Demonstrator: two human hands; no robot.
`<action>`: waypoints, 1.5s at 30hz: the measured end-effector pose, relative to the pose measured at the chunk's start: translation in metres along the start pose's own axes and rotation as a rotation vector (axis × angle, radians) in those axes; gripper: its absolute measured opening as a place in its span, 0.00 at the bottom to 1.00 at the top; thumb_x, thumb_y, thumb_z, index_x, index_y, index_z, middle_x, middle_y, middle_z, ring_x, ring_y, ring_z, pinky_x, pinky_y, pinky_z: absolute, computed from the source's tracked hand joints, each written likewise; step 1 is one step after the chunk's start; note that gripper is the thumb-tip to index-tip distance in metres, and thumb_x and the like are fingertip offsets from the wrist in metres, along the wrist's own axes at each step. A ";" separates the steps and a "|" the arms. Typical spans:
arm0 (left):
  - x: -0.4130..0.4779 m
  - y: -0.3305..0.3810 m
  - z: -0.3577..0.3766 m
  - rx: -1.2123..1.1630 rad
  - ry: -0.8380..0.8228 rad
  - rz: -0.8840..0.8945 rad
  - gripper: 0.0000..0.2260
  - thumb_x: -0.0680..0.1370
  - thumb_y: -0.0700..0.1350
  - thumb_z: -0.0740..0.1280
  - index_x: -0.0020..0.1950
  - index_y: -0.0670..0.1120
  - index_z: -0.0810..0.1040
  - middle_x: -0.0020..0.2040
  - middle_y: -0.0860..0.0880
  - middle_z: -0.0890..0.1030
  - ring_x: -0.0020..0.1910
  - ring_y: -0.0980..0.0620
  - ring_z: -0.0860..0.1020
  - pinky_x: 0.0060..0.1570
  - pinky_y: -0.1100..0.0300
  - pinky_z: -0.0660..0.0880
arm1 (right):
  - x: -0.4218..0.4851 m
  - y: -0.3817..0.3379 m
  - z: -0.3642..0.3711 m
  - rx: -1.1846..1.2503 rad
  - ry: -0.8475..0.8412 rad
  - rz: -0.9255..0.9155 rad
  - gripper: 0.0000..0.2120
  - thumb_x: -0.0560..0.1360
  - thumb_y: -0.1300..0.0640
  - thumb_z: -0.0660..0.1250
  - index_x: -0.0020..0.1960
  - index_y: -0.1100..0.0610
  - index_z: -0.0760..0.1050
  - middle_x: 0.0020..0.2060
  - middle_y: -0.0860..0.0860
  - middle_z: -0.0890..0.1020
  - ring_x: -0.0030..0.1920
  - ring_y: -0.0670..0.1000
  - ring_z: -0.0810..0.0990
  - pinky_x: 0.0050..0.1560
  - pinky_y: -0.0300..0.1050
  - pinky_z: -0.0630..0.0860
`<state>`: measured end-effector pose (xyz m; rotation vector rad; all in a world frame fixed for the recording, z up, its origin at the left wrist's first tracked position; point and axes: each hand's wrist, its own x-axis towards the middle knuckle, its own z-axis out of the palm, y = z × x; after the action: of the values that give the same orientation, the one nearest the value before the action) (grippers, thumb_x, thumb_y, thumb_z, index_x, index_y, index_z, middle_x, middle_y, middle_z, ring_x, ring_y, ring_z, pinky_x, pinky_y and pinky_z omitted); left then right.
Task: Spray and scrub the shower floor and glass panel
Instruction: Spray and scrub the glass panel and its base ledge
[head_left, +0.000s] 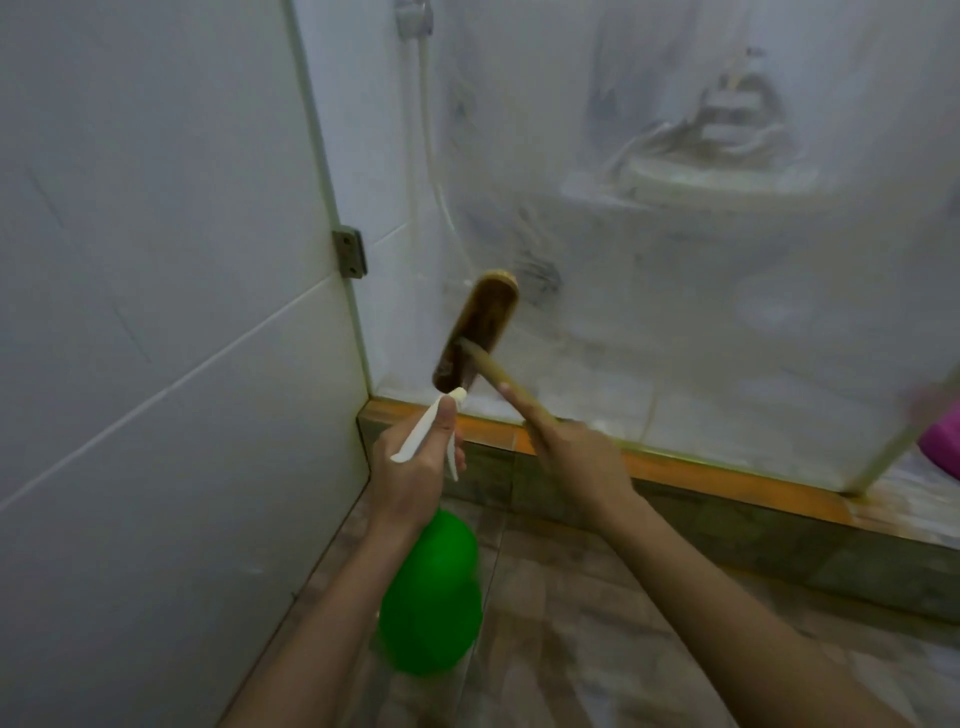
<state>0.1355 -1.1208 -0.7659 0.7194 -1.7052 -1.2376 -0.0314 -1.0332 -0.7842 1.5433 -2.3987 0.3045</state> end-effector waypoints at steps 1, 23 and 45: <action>0.000 0.001 0.004 -0.016 0.011 -0.030 0.28 0.78 0.62 0.60 0.35 0.38 0.79 0.30 0.42 0.80 0.30 0.49 0.80 0.35 0.59 0.76 | 0.009 -0.003 -0.001 0.023 0.005 -0.016 0.33 0.82 0.55 0.58 0.77 0.38 0.42 0.30 0.49 0.69 0.22 0.49 0.68 0.22 0.42 0.62; -0.019 0.040 0.079 -0.071 -0.115 -0.051 0.17 0.81 0.60 0.58 0.48 0.53 0.82 0.44 0.56 0.86 0.28 0.53 0.82 0.27 0.59 0.76 | -0.170 0.129 0.020 0.310 0.160 0.361 0.43 0.78 0.62 0.65 0.73 0.28 0.43 0.28 0.52 0.77 0.24 0.52 0.75 0.24 0.46 0.65; -0.038 0.064 0.116 -0.102 -0.206 0.040 0.22 0.81 0.56 0.56 0.52 0.41 0.83 0.35 0.55 0.83 0.22 0.56 0.73 0.25 0.67 0.72 | 0.011 0.116 -0.173 0.603 0.799 0.202 0.24 0.83 0.56 0.56 0.78 0.53 0.55 0.28 0.56 0.73 0.23 0.49 0.67 0.24 0.47 0.70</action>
<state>0.0516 -1.0175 -0.7306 0.5087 -1.7982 -1.3987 -0.1219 -0.9396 -0.6214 1.0345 -1.8633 1.4754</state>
